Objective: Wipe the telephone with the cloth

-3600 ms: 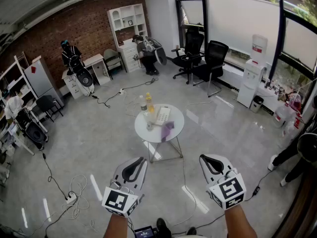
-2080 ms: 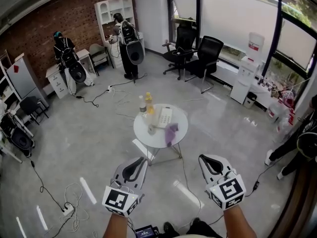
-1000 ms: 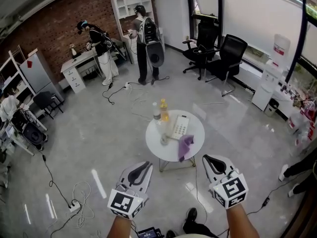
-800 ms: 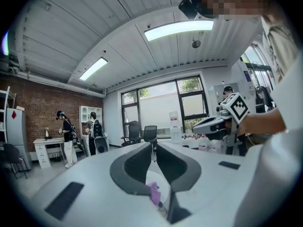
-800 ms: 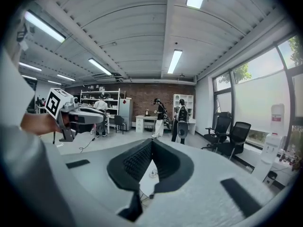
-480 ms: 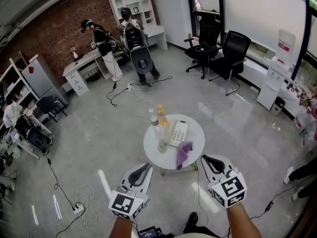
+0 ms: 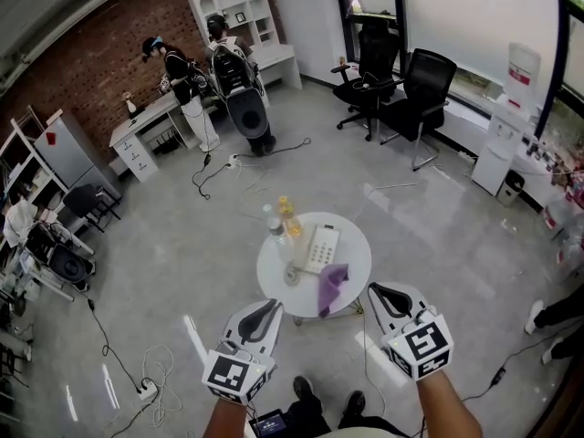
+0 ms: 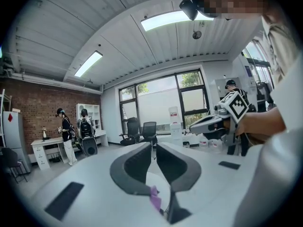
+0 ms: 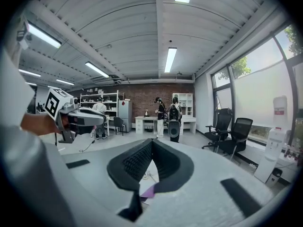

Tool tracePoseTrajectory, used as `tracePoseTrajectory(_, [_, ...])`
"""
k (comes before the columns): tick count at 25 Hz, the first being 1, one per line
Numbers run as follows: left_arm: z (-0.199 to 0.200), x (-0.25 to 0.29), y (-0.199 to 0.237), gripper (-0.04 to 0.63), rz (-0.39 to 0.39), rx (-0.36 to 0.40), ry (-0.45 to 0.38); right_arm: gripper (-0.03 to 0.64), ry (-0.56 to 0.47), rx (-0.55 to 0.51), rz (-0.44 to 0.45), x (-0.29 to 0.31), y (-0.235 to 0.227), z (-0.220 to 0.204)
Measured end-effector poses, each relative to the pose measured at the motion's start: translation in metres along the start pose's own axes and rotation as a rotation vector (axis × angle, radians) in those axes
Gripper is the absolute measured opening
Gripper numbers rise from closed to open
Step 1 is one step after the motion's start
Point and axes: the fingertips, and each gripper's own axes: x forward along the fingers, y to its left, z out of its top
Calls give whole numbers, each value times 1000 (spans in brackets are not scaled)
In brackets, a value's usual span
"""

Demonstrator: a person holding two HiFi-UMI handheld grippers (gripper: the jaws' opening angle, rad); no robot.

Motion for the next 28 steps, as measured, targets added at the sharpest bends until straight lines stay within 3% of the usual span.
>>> tracePoseTrajectory(10, [-11, 47, 25, 35, -92, -10, -44, -6, 20, -11, -77, 27, -21, 1])
tracePoseTrajectory(28, [-42, 128, 133, 35, -205, -52, -30, -6, 73, 21, -179, 142, -35, 8])
